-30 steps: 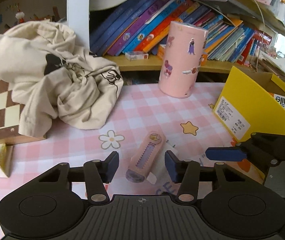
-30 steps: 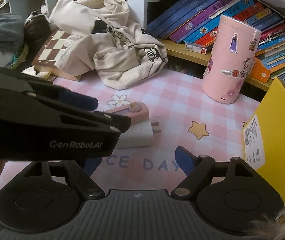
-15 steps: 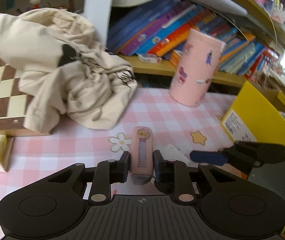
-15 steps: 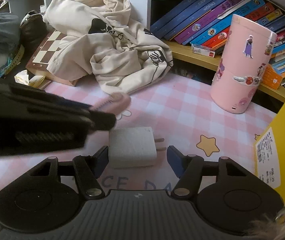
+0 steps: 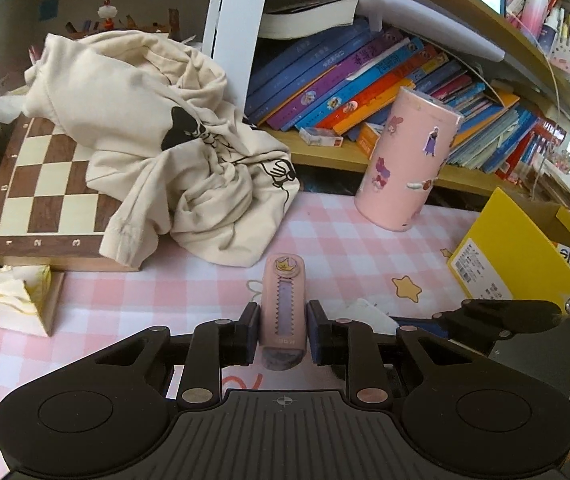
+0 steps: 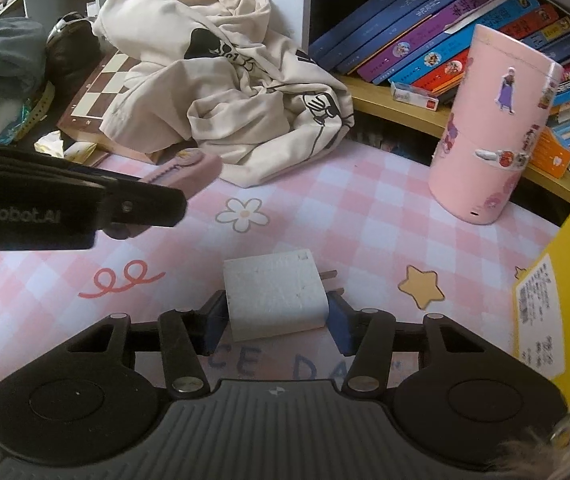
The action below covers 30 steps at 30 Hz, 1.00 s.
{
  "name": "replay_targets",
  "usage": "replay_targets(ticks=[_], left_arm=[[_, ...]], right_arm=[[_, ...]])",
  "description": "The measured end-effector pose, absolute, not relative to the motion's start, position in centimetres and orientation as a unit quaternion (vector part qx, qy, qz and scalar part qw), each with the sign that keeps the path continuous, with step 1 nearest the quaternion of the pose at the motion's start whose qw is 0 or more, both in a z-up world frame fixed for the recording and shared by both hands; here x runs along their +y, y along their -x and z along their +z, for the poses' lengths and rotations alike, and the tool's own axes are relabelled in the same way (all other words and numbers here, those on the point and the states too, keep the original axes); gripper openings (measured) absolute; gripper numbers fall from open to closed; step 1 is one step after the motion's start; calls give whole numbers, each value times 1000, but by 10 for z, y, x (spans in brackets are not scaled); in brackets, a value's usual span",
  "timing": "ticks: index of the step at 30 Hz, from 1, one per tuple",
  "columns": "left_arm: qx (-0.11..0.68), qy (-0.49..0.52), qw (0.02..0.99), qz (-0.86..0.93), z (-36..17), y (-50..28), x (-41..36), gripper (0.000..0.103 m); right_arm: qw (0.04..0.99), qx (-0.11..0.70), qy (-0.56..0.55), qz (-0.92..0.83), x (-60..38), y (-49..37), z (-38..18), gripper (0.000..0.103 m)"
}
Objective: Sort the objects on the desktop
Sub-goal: 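Carry the pink stick in left gripper and white plug in right gripper to the yellow box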
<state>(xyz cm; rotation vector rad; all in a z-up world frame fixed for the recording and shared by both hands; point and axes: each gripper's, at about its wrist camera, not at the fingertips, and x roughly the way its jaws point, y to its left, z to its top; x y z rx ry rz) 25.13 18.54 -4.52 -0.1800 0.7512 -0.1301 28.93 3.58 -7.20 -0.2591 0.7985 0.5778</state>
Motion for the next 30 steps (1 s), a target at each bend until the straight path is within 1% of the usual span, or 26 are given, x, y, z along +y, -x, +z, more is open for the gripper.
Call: replay_targets(ticks=[8, 18, 30], left_arm=[[375, 98, 919, -69, -39, -213, 185, 23], [369, 98, 917, -118, -13, -152, 161, 23], [355, 81, 909, -202, 14, -114, 121, 23]], right_arm=[[871, 386, 121, 279, 12, -256, -49, 50], [869, 393, 106, 282, -29, -192, -17, 50], [881, 417, 68, 212, -91, -130, -1, 50]])
